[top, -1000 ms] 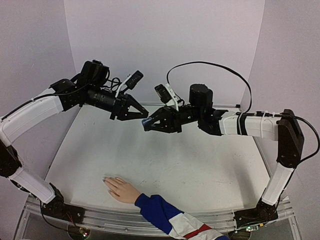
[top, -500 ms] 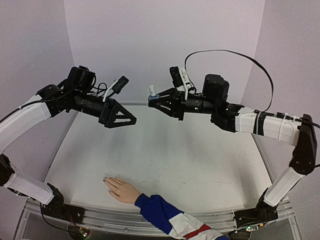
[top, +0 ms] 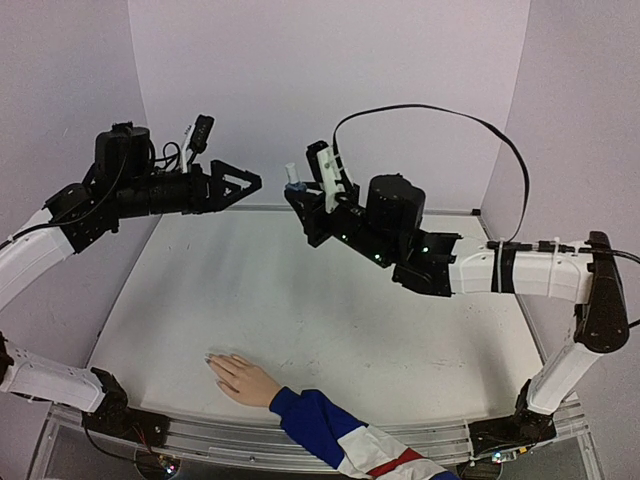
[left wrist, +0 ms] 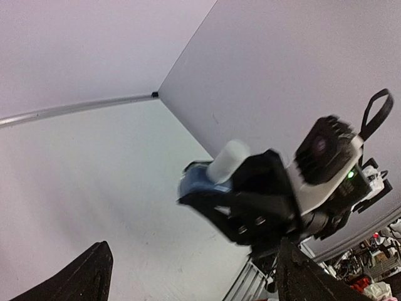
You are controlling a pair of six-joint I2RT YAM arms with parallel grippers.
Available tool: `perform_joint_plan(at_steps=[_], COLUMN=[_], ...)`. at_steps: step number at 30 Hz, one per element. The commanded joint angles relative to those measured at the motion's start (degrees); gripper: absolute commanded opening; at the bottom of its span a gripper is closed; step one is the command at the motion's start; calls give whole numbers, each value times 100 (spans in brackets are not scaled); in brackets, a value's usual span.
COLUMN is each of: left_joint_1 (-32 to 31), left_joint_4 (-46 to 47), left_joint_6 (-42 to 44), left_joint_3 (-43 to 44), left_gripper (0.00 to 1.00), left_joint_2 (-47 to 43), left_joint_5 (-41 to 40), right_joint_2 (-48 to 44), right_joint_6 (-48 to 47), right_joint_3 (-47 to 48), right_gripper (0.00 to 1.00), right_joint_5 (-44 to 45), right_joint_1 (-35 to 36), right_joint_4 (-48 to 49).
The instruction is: Paint the nails
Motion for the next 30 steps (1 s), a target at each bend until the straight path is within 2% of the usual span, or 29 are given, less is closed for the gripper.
perform_joint_plan(at_steps=[1, 15, 22, 30], left_joint_1=[-329, -531, -590, -640], left_joint_4=[754, 779, 798, 789], left_joint_6=[-97, 309, 422, 488], left_joint_3=[499, 914, 957, 856], left_gripper=[89, 62, 53, 37], left_joint_2=[208, 825, 932, 963], left_joint_5=[-688, -1173, -1251, -1269], right_joint_2=[327, 754, 870, 867], right_joint_6=[-285, -531, -557, -447], right_joint_3=[612, 1127, 1276, 1313], right_gripper=[0, 0, 0, 0], right_joint_5=[1165, 1098, 1064, 969], right_joint_1=[161, 435, 443, 455], right_joint_4=[238, -42, -174, -196])
